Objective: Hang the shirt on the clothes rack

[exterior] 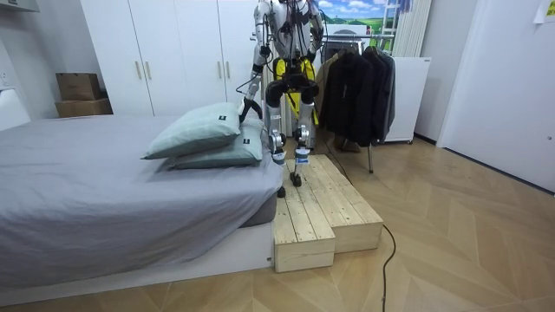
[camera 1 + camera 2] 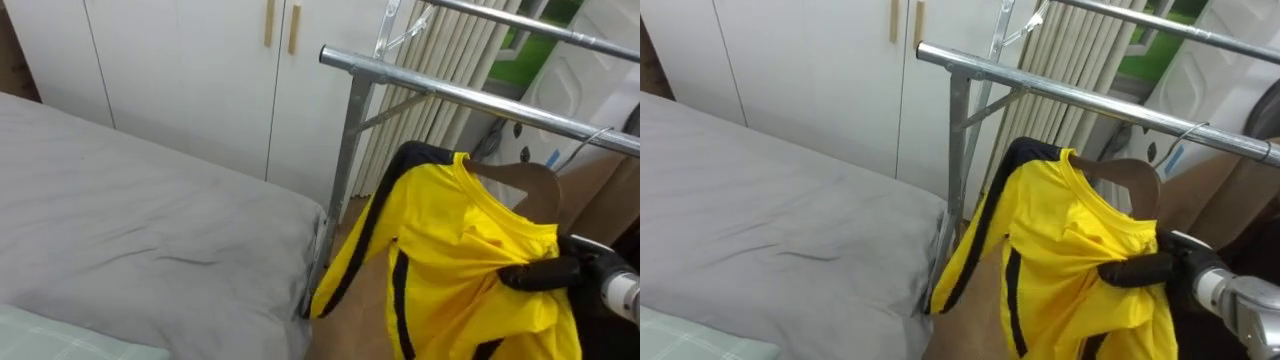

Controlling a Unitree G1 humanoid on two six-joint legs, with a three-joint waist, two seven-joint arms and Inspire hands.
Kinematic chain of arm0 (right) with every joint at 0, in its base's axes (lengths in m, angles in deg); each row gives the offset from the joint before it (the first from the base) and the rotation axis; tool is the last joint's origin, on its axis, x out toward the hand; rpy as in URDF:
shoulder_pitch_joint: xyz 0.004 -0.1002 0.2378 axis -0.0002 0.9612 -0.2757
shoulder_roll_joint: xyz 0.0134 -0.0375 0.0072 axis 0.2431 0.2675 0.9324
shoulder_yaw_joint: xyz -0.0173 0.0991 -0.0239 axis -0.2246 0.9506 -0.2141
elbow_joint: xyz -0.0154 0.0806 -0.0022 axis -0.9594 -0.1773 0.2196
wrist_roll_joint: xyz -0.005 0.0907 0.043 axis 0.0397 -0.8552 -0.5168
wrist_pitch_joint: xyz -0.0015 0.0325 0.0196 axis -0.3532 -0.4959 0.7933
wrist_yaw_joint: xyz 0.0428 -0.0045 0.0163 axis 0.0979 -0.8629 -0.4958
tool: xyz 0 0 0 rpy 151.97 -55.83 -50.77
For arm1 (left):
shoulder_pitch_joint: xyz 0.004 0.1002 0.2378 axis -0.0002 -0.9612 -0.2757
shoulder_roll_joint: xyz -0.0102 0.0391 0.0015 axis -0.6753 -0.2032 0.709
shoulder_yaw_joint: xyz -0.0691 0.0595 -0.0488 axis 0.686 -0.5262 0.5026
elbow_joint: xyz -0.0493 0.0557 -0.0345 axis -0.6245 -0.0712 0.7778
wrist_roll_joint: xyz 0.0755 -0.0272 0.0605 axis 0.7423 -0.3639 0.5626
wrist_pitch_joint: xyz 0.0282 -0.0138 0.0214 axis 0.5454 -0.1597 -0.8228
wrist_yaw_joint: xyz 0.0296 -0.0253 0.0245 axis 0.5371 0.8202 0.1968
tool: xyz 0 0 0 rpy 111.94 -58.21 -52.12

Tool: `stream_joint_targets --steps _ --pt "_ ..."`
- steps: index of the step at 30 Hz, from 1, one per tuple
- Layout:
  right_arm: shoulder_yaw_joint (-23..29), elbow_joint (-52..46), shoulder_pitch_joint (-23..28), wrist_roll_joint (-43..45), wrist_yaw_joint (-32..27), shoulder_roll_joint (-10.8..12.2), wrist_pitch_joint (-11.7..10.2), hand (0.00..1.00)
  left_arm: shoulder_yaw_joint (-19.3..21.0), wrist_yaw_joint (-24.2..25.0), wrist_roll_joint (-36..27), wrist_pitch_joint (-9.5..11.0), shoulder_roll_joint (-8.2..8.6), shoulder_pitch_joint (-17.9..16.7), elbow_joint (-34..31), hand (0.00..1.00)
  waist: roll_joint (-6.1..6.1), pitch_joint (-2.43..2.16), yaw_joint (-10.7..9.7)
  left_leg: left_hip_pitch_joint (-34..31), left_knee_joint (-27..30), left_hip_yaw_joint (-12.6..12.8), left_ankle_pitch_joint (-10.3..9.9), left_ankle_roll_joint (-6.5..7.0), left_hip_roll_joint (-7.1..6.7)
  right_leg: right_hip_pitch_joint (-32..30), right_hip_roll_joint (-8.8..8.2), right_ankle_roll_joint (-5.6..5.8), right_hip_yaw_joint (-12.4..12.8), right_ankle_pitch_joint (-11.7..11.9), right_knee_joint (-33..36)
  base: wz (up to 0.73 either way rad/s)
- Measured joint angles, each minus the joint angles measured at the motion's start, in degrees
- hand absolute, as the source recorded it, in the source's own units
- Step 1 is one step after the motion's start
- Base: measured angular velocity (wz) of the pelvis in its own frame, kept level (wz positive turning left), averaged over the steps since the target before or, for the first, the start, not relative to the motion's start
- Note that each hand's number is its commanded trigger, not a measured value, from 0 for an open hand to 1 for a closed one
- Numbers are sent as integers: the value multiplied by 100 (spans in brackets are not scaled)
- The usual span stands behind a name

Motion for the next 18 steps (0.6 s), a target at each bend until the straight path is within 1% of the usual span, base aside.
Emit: stream_joint_targets --steps 5,7,9,14,18 --pt "0 101 3 -9 96 18 1 100 -105 120 13 -14 -88 -6 -113 0 -14 -6 -25 16 0 -21 1 -2 0 31 -2 0 -31 0 -19 2" --pt "0 254 3 -46 99 18 -15 100 -217 136 9 -37 -141 -17 -153 0 -30 -14 -12 39 -1 -7 2 -4 1 63 -2 0 -38 0 -39 2" --pt "-4 369 3 -91 97 19 -47 100 -320 162 5 -75 -176 -58 -300 0 -55 -8 -5 66 -1 2 3 -5 2 87 -1 0 -38 0 -67 0" --pt "-94 489 7 -209 101 28 -52 100 -321 267 1 -80 -185 -53 -499 0 -104 12 -18 102 -1 7 3 -5 3 134 0 7 -39 -6 -76 0" --pt "-137 503 15 -220 81 68 -51 100 -341 318 -2 -82 -183 -45 -610 0 -129 13 -38 105 0 8 3 -5 5 136 -2 7 -54 -9 -78 0"
